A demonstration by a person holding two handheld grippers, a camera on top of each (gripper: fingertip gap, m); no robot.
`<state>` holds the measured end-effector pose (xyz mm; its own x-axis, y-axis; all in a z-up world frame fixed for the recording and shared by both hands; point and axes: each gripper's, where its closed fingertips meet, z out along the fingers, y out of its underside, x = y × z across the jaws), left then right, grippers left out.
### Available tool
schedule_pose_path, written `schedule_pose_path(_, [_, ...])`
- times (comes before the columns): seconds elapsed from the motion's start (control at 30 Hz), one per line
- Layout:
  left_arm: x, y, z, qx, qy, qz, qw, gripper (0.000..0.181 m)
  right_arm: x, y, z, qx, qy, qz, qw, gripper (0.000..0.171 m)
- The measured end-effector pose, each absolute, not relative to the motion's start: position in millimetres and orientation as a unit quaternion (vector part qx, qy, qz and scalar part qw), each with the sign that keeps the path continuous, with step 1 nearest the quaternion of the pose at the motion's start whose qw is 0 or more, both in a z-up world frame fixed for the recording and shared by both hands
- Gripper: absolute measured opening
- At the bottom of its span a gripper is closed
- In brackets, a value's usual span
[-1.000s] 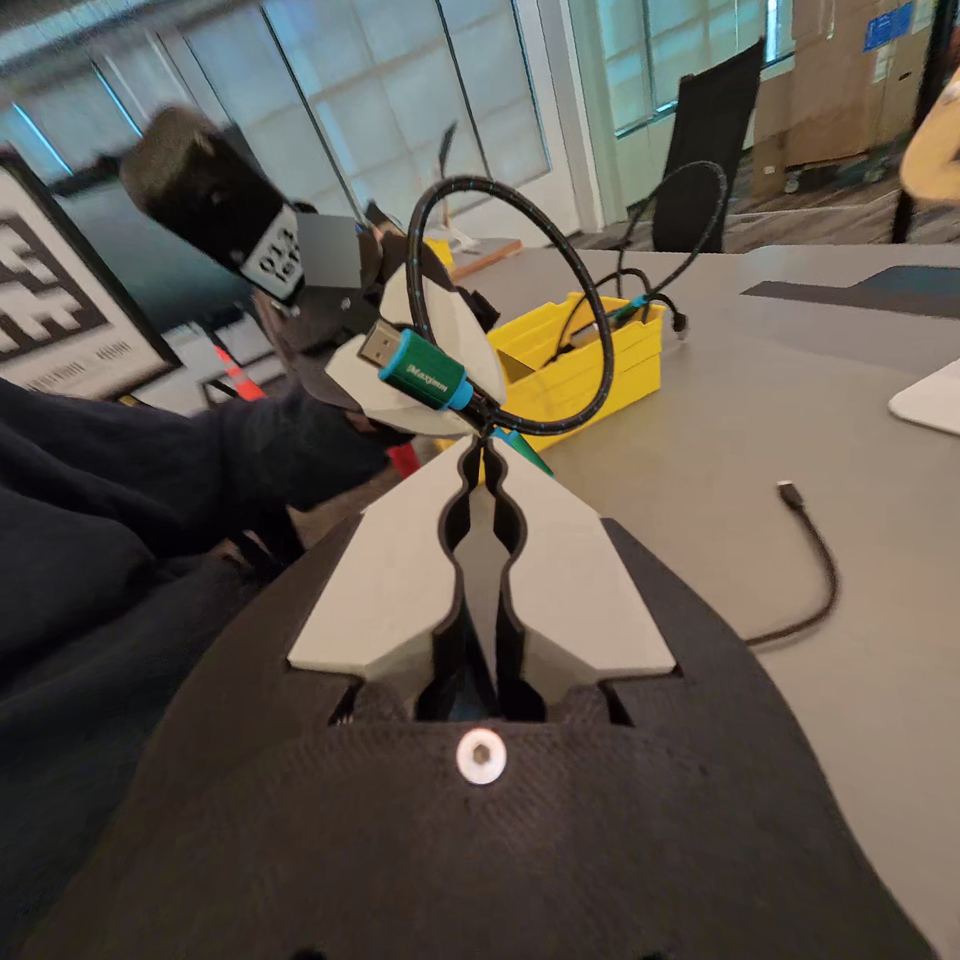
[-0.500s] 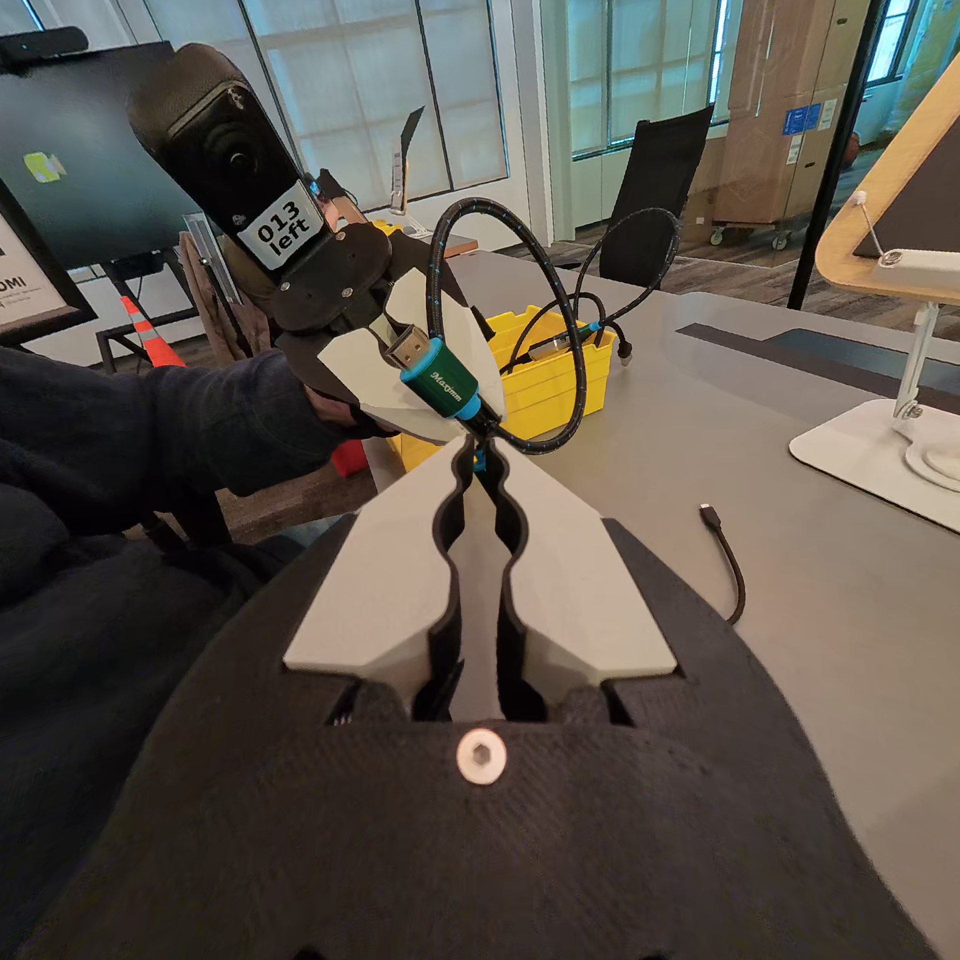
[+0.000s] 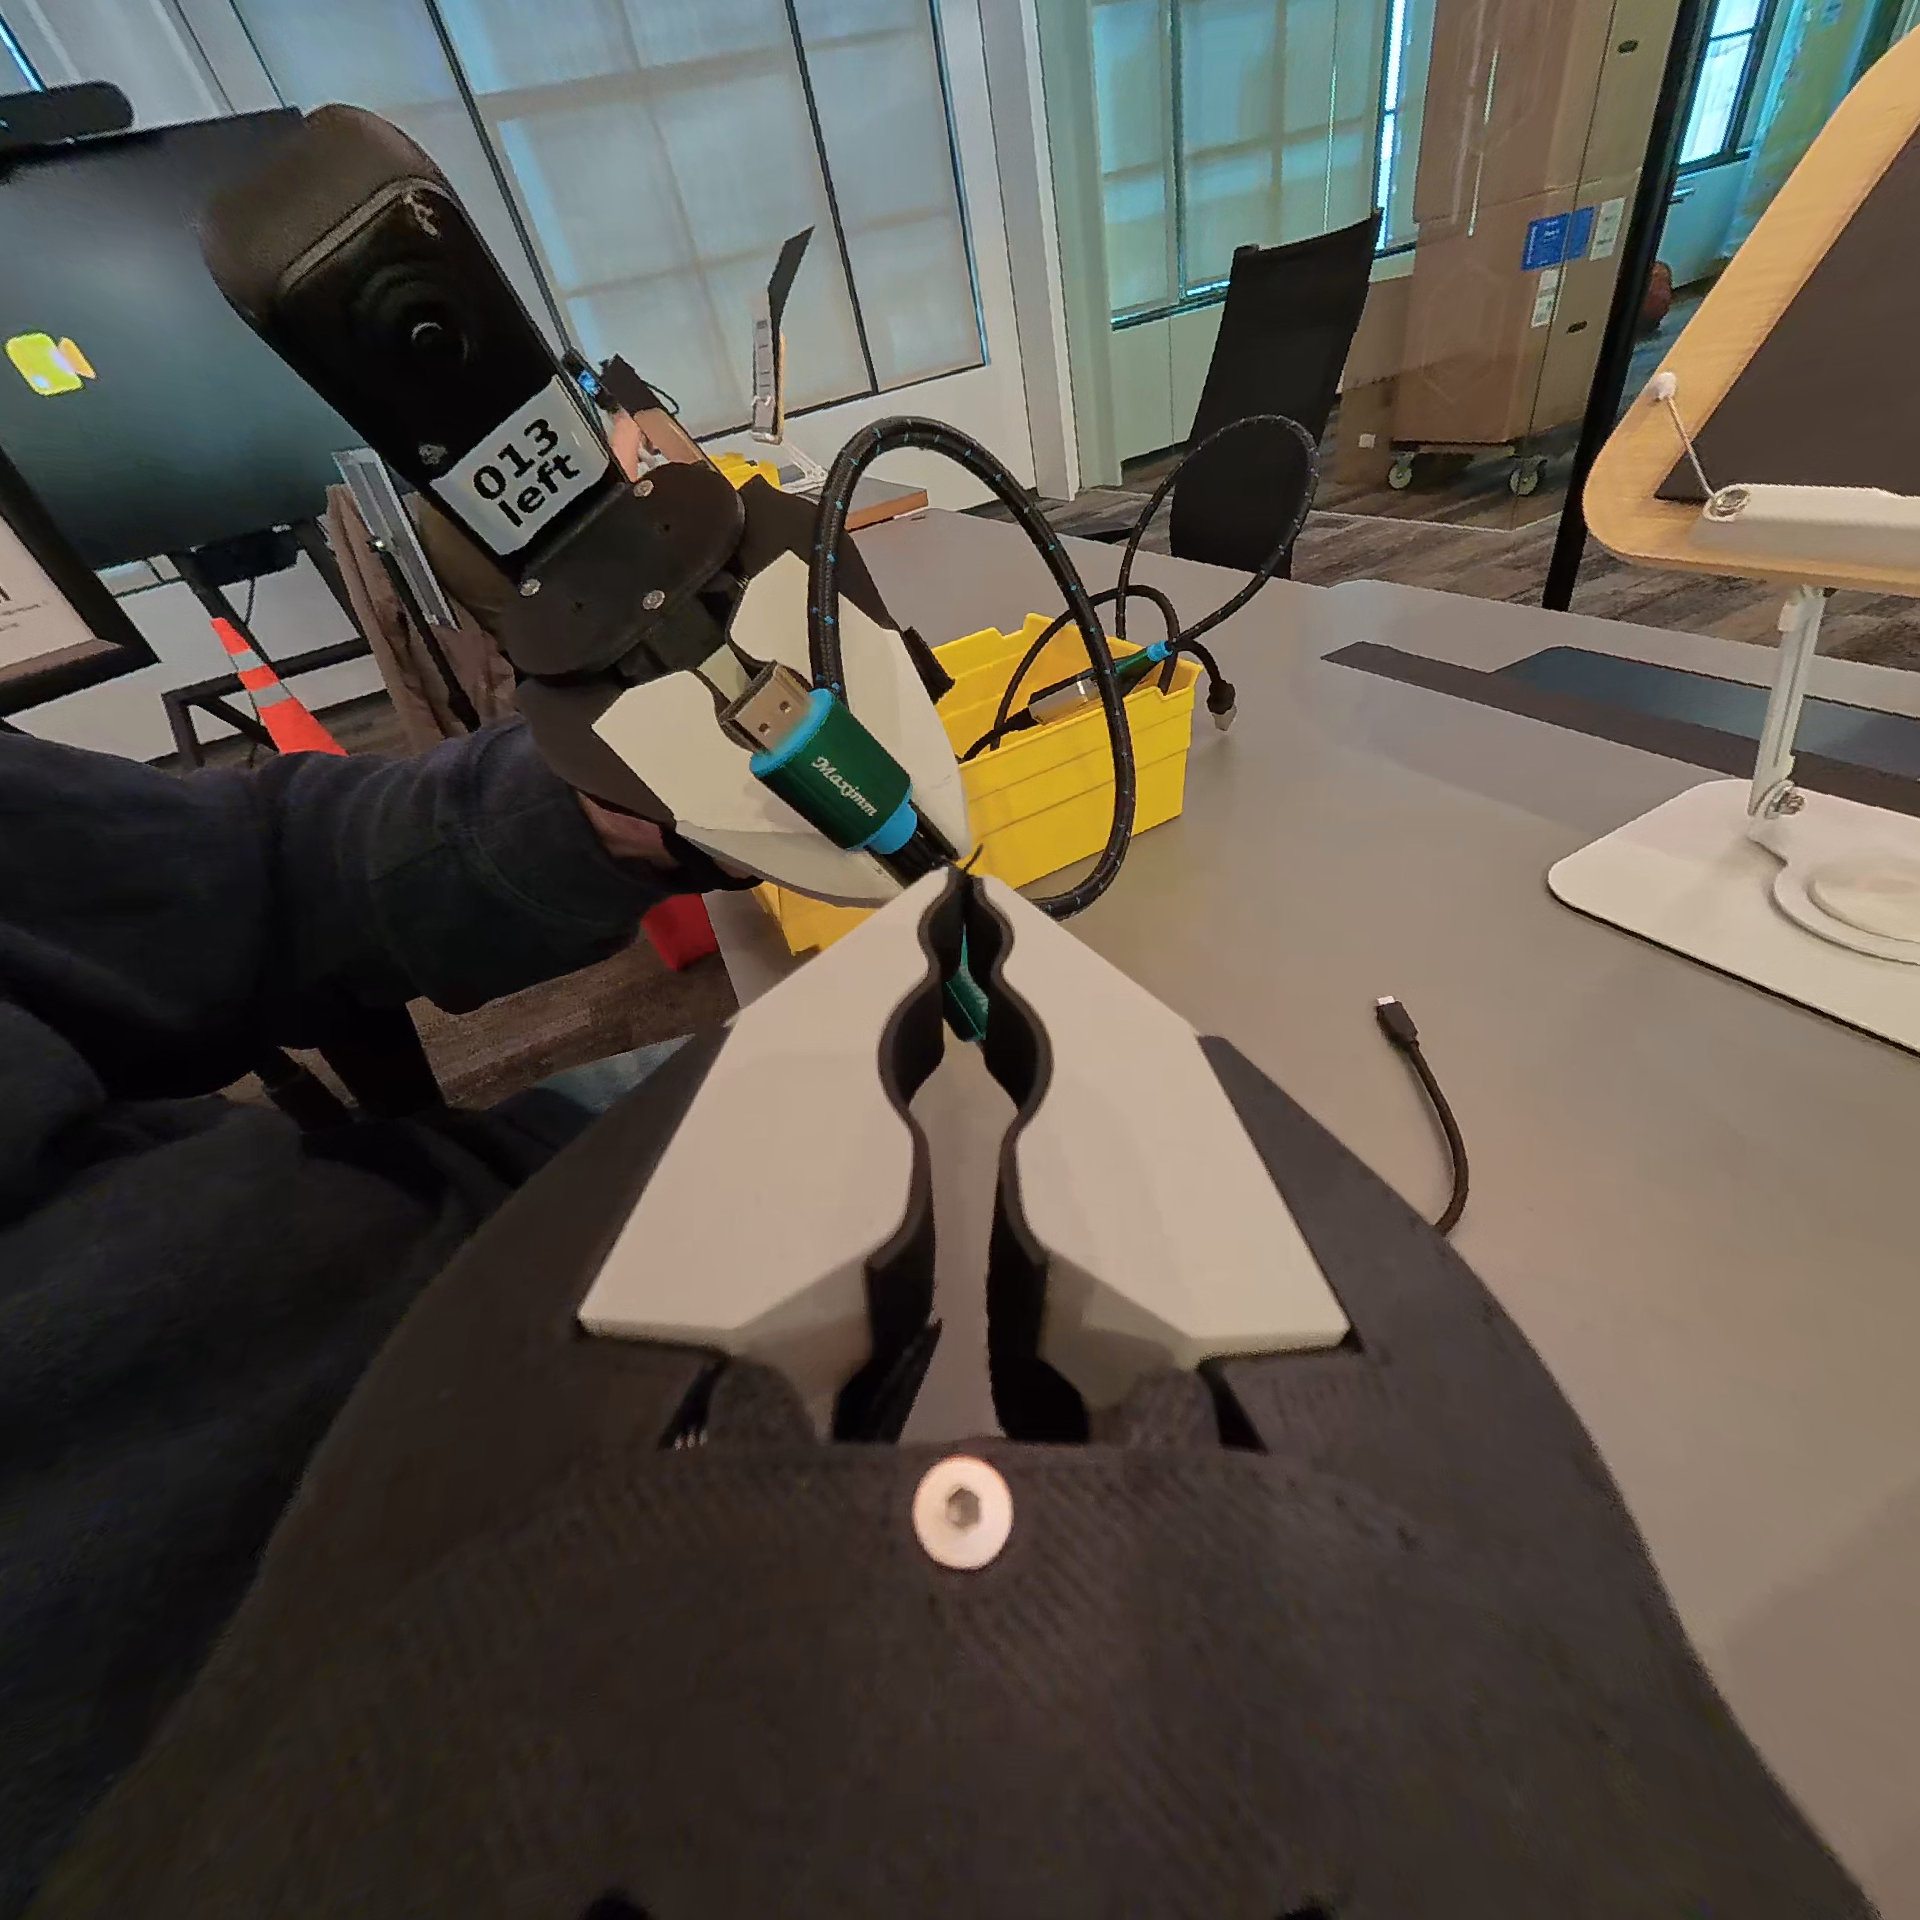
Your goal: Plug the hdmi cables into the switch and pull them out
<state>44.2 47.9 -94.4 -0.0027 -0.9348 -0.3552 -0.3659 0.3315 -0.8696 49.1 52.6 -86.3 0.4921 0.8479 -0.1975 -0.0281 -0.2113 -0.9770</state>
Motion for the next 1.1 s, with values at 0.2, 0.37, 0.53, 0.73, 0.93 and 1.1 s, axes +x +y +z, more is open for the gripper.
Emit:
schedule_pose_path(0.2, [43.9,46.6,-93.0,-0.503,0.643,-0.302,0.492,0.01,49.1,55.7,-88.6,-0.671,-0.301,0.407,0.542,0.0])
schedule_pose_path(0.37, [43.7,42.2,-82.2,-0.501,0.622,-0.351,0.488,0.01,50.4,58.5,-95.3,-0.677,-0.298,0.407,0.536,0.0])
schedule_pose_path(0.53, [43.5,41.1,-79.0,-0.504,0.611,-0.378,0.48,0.01,51.0,59.7,-95.5,-0.678,-0.302,0.395,0.541,0.0])
schedule_pose_path(0.73, [44.4,38.7,-79.2,-0.505,0.608,-0.393,0.47,0.01,49.4,51.0,-81.3,-0.643,-0.313,0.418,0.561,0.0])
schedule_pose_path(0.93, [44.7,38.6,-79.8,-0.506,0.606,-0.396,0.469,0.01,45.5,45.8,-79.1,-0.63,-0.324,0.433,0.558,0.005])
schedule_pose_path(1.1, [44.7,38.2,-79.9,-0.506,0.606,-0.399,0.467,0.01,46.1,42.5,-73.5,-0.617,-0.318,0.459,0.555,0.005])
